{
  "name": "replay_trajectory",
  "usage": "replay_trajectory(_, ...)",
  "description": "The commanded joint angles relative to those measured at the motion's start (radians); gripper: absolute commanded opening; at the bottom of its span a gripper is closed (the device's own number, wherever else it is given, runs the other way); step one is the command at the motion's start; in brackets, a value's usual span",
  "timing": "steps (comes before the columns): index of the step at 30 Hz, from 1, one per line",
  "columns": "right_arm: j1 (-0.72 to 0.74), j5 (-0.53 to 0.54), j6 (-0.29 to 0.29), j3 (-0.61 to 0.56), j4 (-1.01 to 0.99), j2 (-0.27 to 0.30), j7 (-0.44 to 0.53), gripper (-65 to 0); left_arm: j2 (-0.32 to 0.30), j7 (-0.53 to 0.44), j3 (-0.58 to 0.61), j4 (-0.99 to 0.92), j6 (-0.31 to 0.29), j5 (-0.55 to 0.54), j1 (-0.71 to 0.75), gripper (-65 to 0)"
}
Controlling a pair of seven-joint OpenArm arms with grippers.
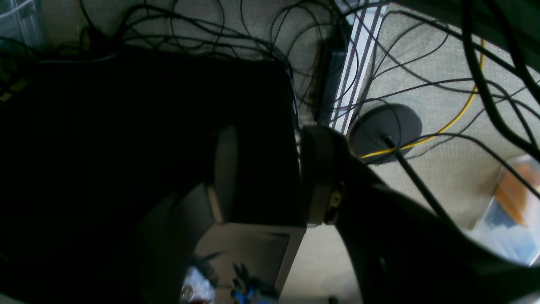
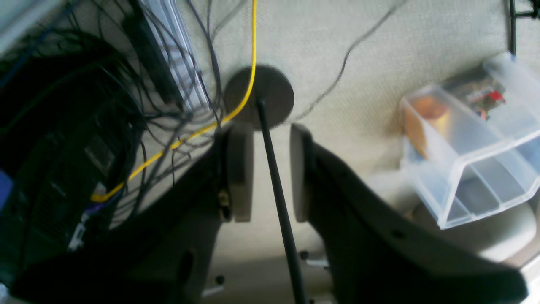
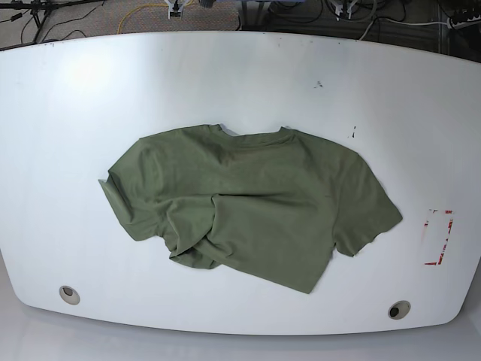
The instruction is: Fold the T-shirt properly
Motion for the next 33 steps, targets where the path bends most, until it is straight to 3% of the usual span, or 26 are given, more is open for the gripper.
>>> replay_trajectory(1,-0.012,-0.003,0.001,0.001,0.014,0.002,-0.006,-50.7,-0.007,-0.007,-0.003,0.018,-0.003,-0.001,0.017,-41.8)
replay_trajectory(33,-0.048,-0.003,0.006,0.007,0.11,0.012,-0.013,-53.1,-0.008,-0.002,-0.004,-0.016,0.002,0.003,0.013,-41.9)
